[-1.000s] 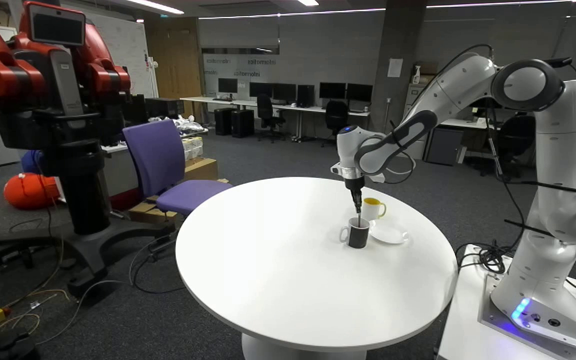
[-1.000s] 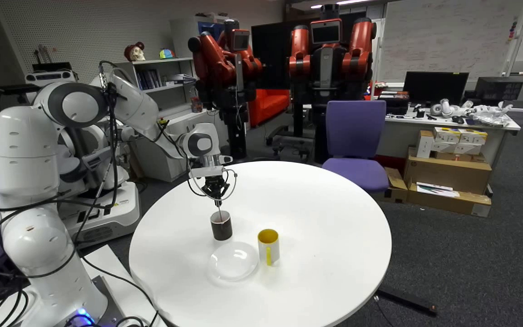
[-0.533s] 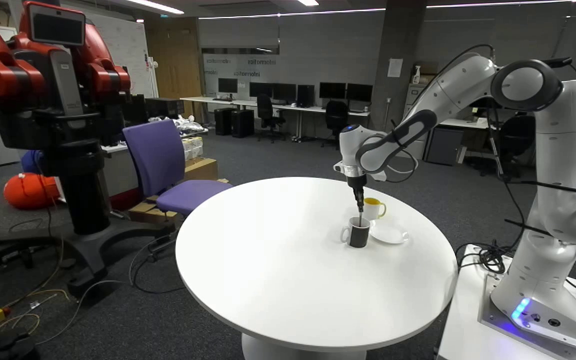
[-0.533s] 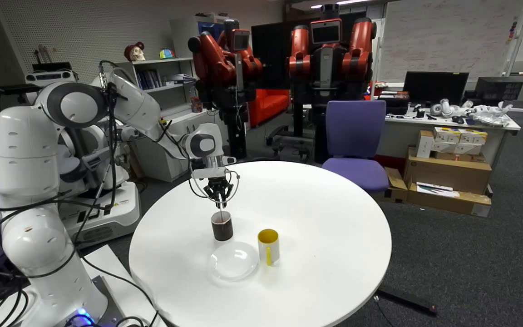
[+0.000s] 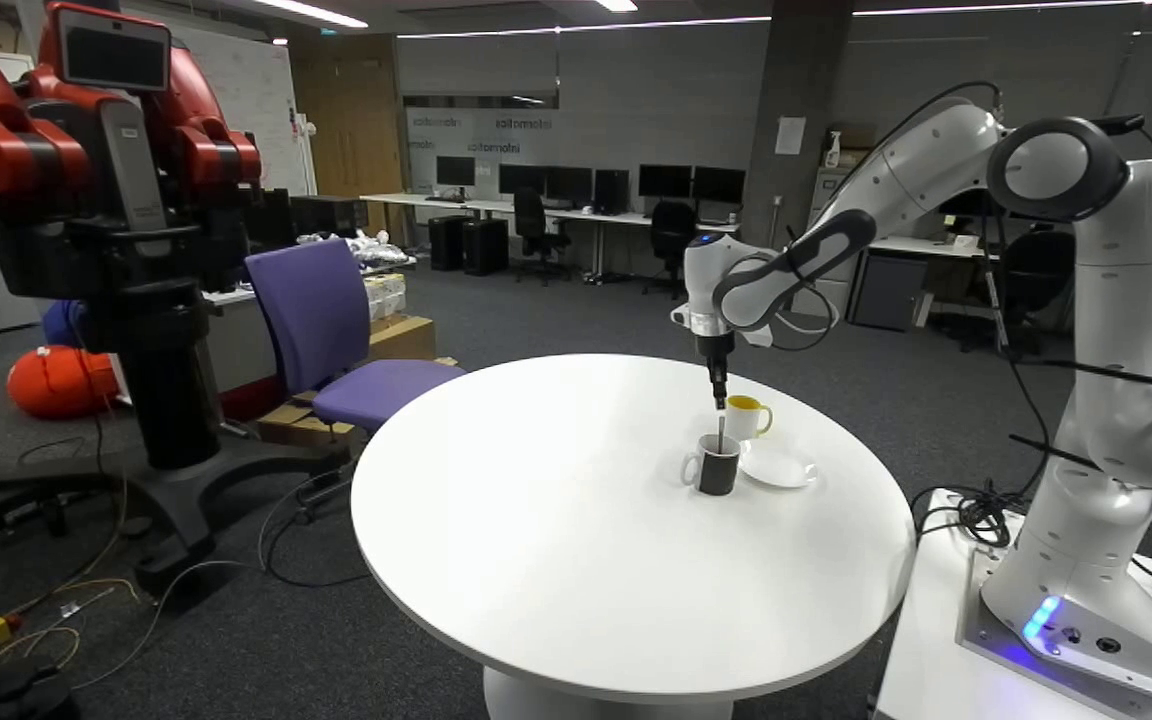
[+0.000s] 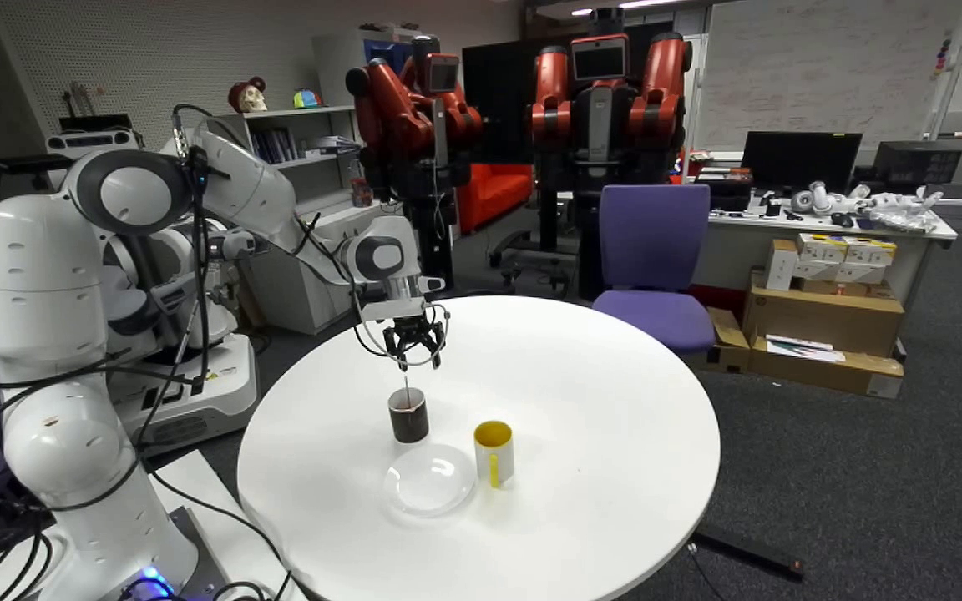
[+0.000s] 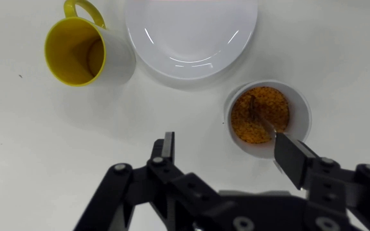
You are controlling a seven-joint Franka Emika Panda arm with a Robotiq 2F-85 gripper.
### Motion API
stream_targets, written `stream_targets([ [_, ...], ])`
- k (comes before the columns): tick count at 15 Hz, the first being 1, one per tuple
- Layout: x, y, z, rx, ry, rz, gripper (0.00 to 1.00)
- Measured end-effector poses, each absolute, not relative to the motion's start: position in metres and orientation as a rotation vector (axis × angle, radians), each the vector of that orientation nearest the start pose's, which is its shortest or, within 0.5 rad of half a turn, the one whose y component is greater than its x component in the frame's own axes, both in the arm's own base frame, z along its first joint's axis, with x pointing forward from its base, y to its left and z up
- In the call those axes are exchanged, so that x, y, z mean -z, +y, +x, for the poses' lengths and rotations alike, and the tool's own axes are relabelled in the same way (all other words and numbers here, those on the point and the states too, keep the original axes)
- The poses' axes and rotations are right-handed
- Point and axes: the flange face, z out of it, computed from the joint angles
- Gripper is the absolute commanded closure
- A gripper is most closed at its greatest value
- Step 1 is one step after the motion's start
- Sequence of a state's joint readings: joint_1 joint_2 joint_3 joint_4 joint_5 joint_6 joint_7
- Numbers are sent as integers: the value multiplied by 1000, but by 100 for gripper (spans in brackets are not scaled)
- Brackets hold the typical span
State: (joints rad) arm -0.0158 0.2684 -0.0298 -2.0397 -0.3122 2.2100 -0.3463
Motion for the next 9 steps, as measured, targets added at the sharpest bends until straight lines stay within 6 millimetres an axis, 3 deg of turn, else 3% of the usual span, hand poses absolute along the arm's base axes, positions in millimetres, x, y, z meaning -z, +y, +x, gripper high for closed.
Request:
stream_targets([
  [9, -369, -49, 587, -77, -795, -3336, 0],
])
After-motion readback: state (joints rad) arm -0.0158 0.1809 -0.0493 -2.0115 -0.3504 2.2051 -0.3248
